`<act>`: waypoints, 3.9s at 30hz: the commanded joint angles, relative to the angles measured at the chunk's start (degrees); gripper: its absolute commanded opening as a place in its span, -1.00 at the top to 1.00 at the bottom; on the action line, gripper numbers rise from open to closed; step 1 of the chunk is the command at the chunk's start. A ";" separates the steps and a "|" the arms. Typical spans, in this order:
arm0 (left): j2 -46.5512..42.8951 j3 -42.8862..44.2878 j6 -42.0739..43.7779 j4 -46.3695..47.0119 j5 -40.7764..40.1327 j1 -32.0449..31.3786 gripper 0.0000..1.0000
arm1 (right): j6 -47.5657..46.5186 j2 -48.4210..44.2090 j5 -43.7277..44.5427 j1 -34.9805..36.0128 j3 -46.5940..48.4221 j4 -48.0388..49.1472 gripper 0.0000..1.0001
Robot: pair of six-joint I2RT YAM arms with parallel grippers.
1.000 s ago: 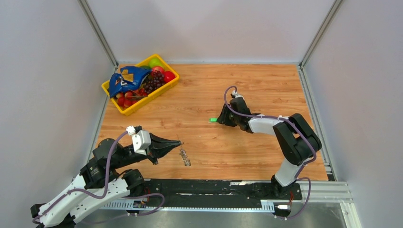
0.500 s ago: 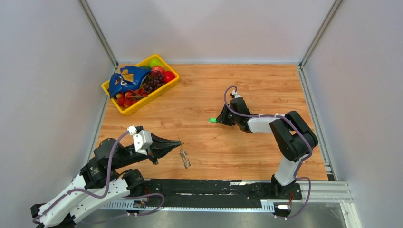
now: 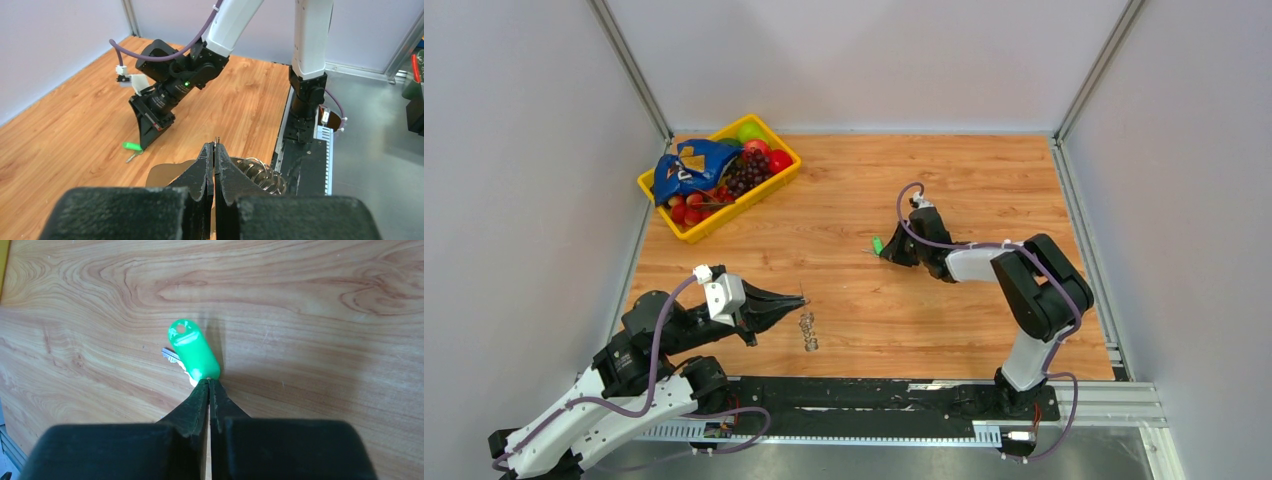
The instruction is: Put the keys on the keyring
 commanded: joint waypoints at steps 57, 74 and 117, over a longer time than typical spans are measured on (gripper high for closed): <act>2.91 1.17 1.79 3.07 12.46 -0.06 0.99 | -44.99 -34.56 -28.87 32.92 28.80 -43.65 1.00; 1.69 0.06 -1.55 5.73 4.48 -0.13 0.99 | -36.58 -35.85 -18.62 36.64 27.32 -34.33 1.00; -3.12 -1.88 -1.60 7.92 -1.77 -0.09 0.99 | -31.13 -32.57 -11.90 36.75 26.80 -28.48 1.00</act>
